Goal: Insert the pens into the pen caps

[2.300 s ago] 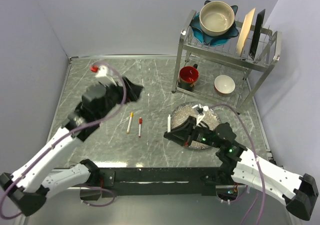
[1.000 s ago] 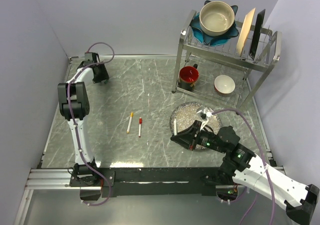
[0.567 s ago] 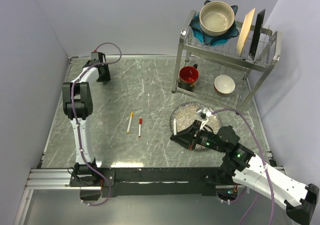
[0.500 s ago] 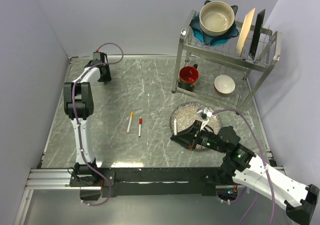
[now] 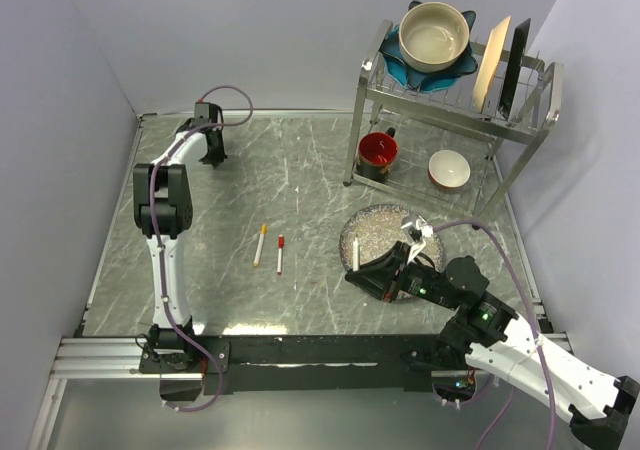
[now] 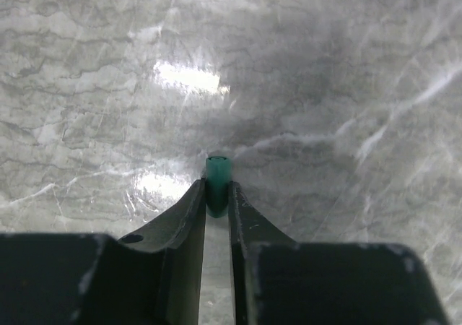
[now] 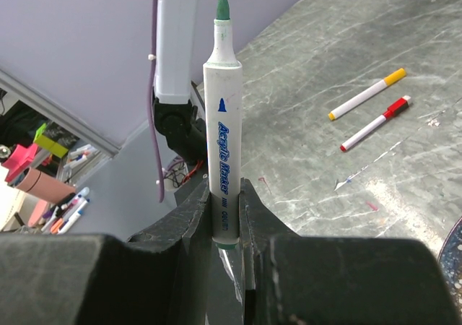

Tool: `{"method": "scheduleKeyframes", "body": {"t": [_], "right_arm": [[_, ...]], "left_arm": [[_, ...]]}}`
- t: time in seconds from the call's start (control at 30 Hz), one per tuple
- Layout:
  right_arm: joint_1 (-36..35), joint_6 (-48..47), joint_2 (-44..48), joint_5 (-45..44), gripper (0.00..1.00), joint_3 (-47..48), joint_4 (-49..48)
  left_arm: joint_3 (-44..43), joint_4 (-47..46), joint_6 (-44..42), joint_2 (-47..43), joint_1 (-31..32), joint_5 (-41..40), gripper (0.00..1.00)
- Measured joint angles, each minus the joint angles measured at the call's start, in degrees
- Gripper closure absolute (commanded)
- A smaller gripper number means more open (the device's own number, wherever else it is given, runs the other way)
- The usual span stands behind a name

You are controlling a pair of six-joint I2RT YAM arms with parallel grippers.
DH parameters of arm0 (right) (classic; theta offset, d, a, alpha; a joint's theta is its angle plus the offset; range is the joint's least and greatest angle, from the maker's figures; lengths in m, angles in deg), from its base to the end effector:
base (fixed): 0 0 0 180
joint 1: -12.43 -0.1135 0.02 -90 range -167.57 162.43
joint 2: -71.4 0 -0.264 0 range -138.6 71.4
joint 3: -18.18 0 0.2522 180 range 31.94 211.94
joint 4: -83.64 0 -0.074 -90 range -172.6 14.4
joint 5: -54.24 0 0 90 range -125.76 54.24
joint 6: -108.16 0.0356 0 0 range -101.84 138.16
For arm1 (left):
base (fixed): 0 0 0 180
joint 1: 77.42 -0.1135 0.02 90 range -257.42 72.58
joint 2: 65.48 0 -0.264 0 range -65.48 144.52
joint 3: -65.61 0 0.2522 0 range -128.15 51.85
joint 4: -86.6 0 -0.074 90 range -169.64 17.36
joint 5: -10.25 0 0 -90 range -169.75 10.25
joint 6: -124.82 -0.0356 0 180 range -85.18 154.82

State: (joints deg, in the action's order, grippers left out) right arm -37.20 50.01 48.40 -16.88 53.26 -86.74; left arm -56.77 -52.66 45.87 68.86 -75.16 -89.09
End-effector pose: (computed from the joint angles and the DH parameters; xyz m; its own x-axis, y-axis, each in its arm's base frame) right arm 0.0762 0.1074 0.2741 -0.4673 0.2212 -0.8560 -0.8049 0.2941 0.5154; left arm 0.5172 -0.0146 0.1632 -0.7687 -0.1589 -0.6195 -0.2106 0.9775 0.0106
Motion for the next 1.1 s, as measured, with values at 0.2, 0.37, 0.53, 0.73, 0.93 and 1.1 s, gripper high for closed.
{"method": "scheduleKeyframes", "body": {"t": [0.2, 0.37, 0.53, 0.73, 0.93, 1.1], "right_arm": [[0.0, -0.17, 0.72, 0.02, 1.0, 0.09, 1.01], [0.0, -0.28, 0.81, 0.02, 1.0, 0.11, 1.46], [0.0, -0.48, 1.09, 0.0, 1.0, 0.11, 1.77], [0.0, -0.85, 1.09, 0.0, 1.0, 0.11, 1.77], [0.0, -0.85, 1.03, 0.0, 1.0, 0.11, 1.62], [0.0, -0.83, 0.52, -0.04, 1.0, 0.11, 1.64]], "left_arm": [[-3.65, 2.89, 1.84, 2.01, 0.35, -2.34, 0.73], [-3.65, 2.89, 3.06, 2.05, 0.46, -4.28, 0.66], [-5.14, 3.04, 3.74, 2.99, 0.52, -5.64, 0.66], [-7.56, 3.41, 3.72, 4.44, 0.63, -6.58, 0.69], [-8.24, 3.41, 4.07, 5.01, 0.94, -6.84, 0.93], [-4.31, 1.27, 6.23, 2.97, 1.18, -6.97, 0.99]]}}
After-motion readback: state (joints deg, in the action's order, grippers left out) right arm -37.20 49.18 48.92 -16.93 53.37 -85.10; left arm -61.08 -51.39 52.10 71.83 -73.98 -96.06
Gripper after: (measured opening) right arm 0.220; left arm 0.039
